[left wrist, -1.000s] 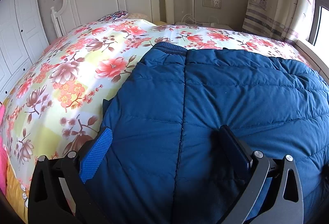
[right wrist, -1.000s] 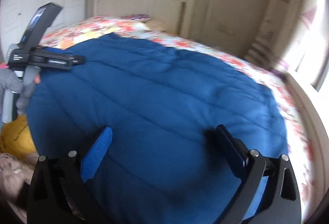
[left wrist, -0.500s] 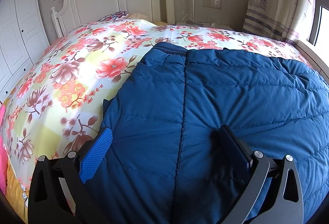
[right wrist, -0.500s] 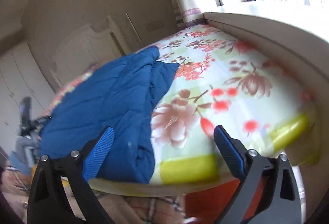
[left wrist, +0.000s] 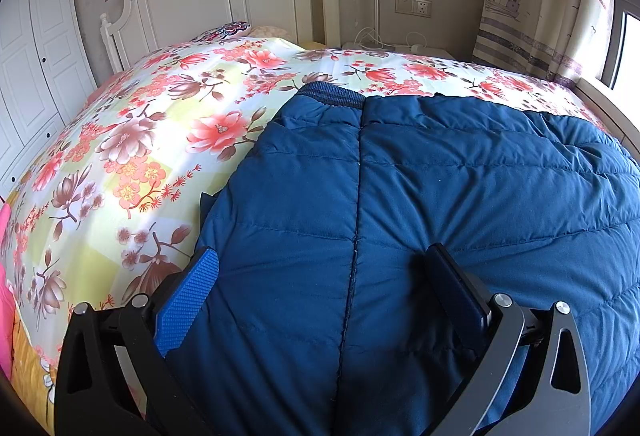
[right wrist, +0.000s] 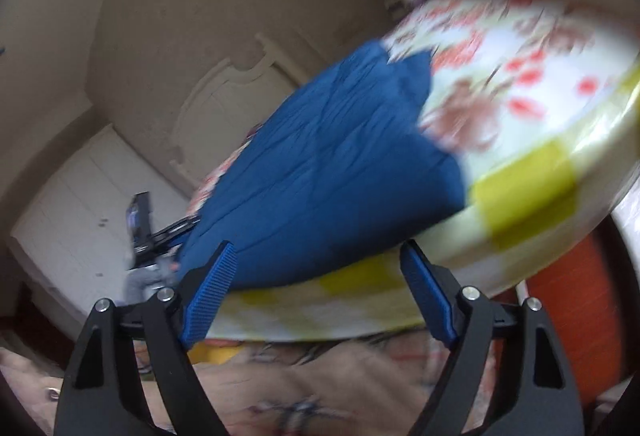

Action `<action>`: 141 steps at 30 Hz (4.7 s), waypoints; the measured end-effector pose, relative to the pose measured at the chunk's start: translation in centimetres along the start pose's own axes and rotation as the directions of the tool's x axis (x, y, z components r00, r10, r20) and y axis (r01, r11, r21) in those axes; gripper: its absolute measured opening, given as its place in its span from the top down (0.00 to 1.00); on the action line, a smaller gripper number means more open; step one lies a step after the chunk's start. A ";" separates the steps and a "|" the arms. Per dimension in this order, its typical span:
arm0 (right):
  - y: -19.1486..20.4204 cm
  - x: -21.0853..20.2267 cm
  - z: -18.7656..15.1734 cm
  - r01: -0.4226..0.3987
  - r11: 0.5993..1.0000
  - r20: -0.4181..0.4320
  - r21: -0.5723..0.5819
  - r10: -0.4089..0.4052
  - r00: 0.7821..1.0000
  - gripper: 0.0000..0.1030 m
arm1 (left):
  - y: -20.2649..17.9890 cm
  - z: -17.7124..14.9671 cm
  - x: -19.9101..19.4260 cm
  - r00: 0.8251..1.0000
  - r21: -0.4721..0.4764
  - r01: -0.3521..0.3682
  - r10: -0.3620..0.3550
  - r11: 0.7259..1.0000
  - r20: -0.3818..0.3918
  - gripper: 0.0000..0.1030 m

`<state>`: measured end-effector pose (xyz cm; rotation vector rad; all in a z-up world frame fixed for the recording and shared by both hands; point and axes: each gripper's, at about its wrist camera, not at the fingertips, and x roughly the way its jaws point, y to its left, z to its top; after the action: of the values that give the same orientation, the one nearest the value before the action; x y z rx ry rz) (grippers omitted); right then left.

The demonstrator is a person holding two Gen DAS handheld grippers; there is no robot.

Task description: Fold large clothes

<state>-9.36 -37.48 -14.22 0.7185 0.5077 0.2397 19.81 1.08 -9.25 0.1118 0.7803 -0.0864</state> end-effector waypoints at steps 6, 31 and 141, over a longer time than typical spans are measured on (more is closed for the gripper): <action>1.5 3.0 1.7 0.057 0.998 0.006 0.016 -0.057 0.998 0.08 | 0.0 -0.1 -0.1 1.000 -0.004 0.002 -0.002 1.000 0.004 0.04; 0.7 3.6 2.7 0.137 0.975 0.017 0.177 -0.142 0.990 0.07 | -0.1 -0.2 -0.2 1.000 -0.009 0.004 -0.004 1.000 0.019 0.04; 24.5 38.6 19.3 -0.031 0.719 -0.365 -0.694 -0.315 0.876 0.60 | 5.4 7.0 6.5 0.995 0.093 0.086 -0.081 0.992 -0.065 0.04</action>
<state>32.71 -15.91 0.89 -0.1346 0.8667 0.4254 29.97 5.29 -8.53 0.1738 0.8420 -0.2009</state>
